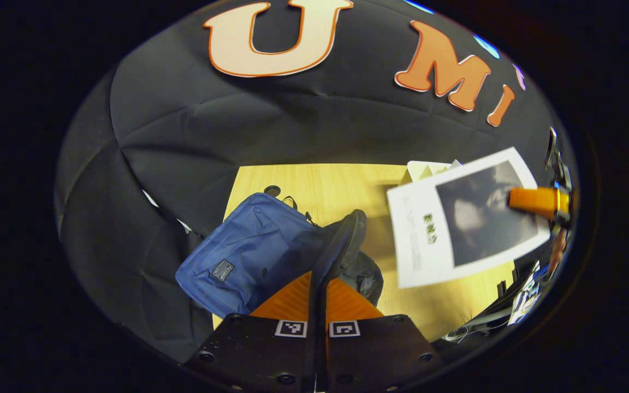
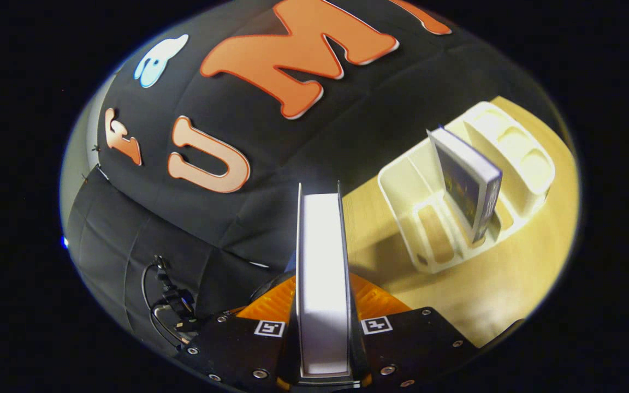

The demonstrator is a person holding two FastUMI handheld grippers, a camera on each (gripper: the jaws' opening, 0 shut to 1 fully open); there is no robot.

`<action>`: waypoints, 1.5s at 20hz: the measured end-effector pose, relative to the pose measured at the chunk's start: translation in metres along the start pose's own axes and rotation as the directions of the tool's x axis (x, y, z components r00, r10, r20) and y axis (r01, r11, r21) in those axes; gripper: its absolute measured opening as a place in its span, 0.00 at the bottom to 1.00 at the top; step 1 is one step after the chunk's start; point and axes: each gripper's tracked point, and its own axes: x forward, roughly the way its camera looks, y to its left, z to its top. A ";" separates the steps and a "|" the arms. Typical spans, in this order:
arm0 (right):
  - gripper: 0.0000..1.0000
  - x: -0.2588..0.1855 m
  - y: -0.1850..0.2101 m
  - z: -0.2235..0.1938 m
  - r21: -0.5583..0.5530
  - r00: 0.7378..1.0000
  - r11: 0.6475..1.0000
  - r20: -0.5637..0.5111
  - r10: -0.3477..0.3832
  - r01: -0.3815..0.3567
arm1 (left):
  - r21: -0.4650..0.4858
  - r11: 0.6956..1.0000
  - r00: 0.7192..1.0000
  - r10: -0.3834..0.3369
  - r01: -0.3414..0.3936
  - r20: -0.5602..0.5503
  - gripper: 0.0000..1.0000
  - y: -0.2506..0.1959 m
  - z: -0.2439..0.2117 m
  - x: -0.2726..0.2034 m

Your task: Open the schoolbag, grab two books from the bookshelf and put them into the schoolbag.

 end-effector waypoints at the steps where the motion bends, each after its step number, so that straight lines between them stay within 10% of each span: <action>1: 0.36 0.014 0.000 -0.018 0.026 1.000 1.000 -0.026 0.007 -0.006 | 0.001 1.000 1.000 0.004 -0.004 -0.002 0.01 0.001 0.003 -0.001; 10: 0.36 0.088 -0.012 -0.129 0.183 0.996 0.982 -0.080 -0.029 0.043 | 0.015 0.999 0.999 0.033 -0.033 -0.039 0.00 0.003 0.006 0.006; 30: 0.36 0.230 0.008 -0.200 0.390 0.996 0.921 -0.075 0.049 -0.016 | 0.058 0.996 0.989 -0.052 0.061 -0.137 0.01 -0.036 -0.016 0.035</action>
